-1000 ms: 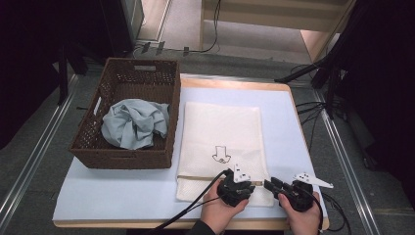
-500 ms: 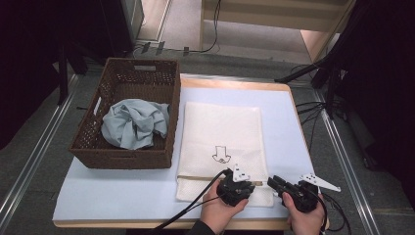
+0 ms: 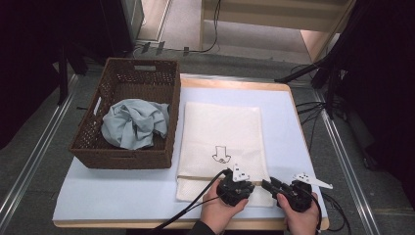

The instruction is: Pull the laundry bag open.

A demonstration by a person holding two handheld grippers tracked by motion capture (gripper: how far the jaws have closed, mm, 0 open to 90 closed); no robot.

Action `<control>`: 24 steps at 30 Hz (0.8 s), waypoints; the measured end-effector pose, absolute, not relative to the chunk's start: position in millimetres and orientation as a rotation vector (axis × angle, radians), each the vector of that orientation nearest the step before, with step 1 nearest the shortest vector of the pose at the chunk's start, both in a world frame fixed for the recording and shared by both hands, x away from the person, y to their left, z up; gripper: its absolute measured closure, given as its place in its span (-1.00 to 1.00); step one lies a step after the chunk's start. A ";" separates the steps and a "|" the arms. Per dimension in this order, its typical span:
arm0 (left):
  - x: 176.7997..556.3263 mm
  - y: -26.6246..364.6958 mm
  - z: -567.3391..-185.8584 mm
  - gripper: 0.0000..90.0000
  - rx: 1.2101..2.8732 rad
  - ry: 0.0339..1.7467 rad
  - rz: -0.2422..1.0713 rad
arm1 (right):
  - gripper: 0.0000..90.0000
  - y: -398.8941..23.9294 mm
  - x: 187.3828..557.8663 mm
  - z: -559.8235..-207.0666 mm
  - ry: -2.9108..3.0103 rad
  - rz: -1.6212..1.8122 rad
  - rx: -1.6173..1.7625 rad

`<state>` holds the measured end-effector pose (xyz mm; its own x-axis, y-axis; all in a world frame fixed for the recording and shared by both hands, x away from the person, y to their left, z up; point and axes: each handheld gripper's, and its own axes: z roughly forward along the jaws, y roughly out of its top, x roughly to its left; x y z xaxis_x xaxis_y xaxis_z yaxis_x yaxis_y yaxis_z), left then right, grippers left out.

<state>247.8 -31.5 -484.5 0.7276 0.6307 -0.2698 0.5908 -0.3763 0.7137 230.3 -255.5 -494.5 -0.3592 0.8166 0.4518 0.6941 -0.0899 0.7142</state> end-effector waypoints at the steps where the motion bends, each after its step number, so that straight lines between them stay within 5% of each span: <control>1: 247.9 -31.5 -484.5 0.78 2.078 0.923 0.059 | 0.32 -256.1 229.2 -492.9 2.017 1.468 1.692; 11: 248.7 -31.2 -484.7 0.78 2.074 0.926 0.044 | 0.50 -256.0 224.6 -484.5 1.997 1.608 1.649; 17: 250.1 -30.6 -485.2 0.75 2.062 0.927 0.019 | 0.81 -252.5 224.2 -484.8 2.010 1.642 1.631; 24: 253.1 -26.8 -485.2 0.59 2.022 0.936 -0.034 | 0.87 -251.4 220.5 -479.5 1.994 1.694 1.526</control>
